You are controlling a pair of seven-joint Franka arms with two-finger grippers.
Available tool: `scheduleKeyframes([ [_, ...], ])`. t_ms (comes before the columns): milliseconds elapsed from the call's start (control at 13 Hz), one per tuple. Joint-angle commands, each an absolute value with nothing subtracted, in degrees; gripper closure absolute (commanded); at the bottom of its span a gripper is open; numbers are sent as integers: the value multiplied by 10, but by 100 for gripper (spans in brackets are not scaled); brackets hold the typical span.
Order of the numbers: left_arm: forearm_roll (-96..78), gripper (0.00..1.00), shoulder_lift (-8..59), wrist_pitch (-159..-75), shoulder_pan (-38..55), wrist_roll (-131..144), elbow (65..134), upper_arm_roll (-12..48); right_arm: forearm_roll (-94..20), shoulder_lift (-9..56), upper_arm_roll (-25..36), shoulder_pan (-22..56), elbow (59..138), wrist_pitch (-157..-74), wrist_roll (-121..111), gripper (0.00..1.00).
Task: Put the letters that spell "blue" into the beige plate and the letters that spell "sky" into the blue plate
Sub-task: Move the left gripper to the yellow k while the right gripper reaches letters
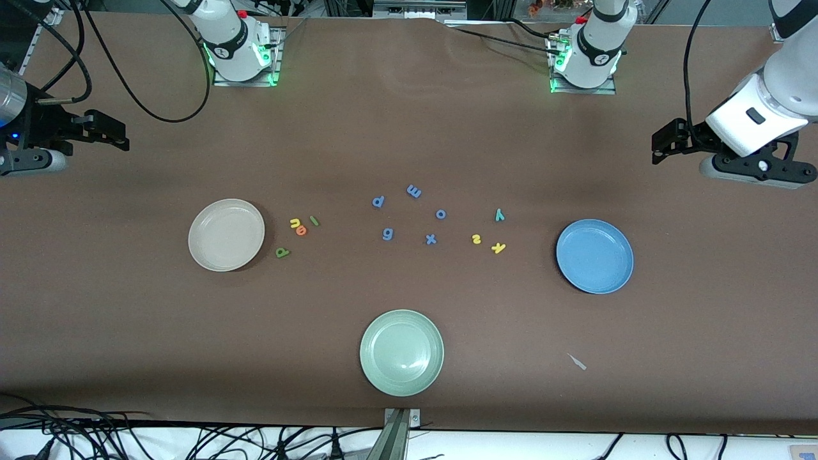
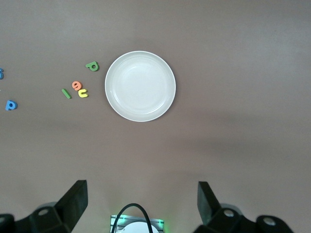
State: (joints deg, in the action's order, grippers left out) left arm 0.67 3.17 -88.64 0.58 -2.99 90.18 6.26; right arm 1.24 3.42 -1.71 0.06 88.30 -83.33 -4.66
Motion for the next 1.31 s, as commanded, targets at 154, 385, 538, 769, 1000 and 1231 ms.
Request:
scheduleKeyframes([
  [154,20,0,99,-881,24,-54,853,77,7,42,-17,1,870,-815,-55,0],
  [385,19,0,163,-882,60,-54,853,80,1,52,-22,7,867,-814,-51,0],
  [538,23,0,201,-925,80,-55,855,81,0,60,-22,14,867,-818,-50,0],
  [769,22,0,274,-1000,105,-86,861,85,-2,76,-22,36,867,-835,-46,0],
  [1000,22,0,322,-1070,119,-118,879,86,-8,94,-22,63,897,-885,2,0],
  [1231,24,0,368,-1146,144,-148,898,86,-14,57,-42,62,1057,-1052,25,0],
])
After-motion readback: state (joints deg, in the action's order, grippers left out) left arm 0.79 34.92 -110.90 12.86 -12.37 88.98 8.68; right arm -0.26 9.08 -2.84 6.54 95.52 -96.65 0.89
